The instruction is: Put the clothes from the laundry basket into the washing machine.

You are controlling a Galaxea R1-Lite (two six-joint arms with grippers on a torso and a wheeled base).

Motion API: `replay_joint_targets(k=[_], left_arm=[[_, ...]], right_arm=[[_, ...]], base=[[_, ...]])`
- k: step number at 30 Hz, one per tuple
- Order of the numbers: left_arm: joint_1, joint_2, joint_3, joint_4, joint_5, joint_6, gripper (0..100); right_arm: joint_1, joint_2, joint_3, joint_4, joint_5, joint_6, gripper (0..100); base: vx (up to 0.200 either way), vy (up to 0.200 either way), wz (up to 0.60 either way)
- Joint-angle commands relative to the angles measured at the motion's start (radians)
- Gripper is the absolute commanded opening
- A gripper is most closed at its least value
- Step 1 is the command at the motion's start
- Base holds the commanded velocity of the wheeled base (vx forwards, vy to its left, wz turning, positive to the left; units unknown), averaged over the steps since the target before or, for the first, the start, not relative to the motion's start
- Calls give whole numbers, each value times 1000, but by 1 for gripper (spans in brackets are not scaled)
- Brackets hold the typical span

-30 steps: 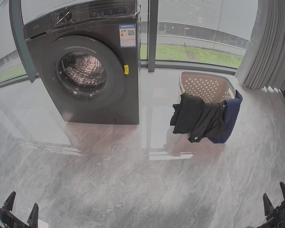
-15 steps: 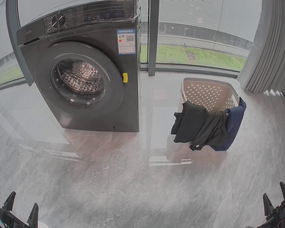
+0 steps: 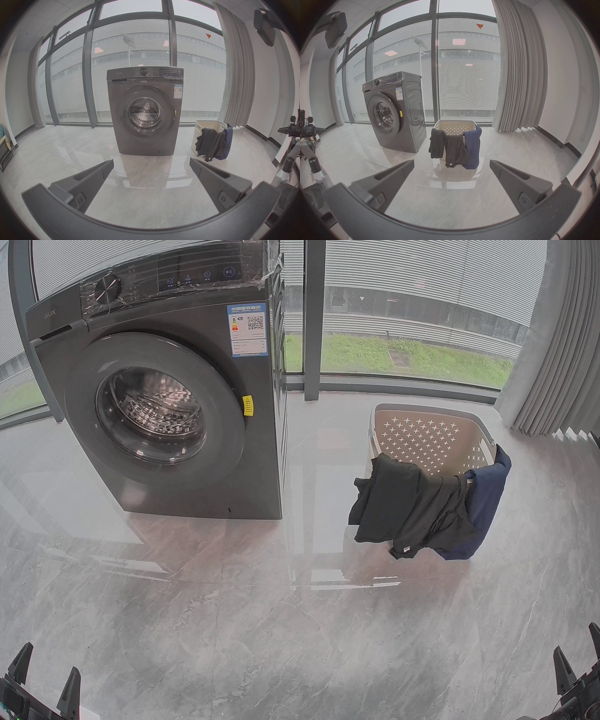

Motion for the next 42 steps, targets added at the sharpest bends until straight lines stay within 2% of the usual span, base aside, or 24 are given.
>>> replay_joint_targets(k=[1, 5, 17, 29, 35, 42], left_arm=[[0, -18, 18, 0, 0, 0, 100], [0, -18, 18, 0, 0, -2, 100], [0, -18, 18, 0, 0, -3, 100], [0, -18, 18, 0, 0, -5, 100], [0, -18, 18, -2, 0, -5, 100], [0, -18, 18, 0, 1, -7, 100]], right_arm=[[0, -13, 18, 0, 0, 0, 100], [0, -13, 18, 0, 0, 0, 100], [0, -13, 18, 0, 0, 0, 100], [0, -13, 18, 0, 0, 0, 100], [0, -13, 18, 0, 0, 0, 100], [0, -13, 18, 0, 0, 0, 100]], base=[[0, -200, 0], [0, -200, 0], [0, 0, 0], [0, -200, 0], [0, 0, 0], [200, 0, 0]])
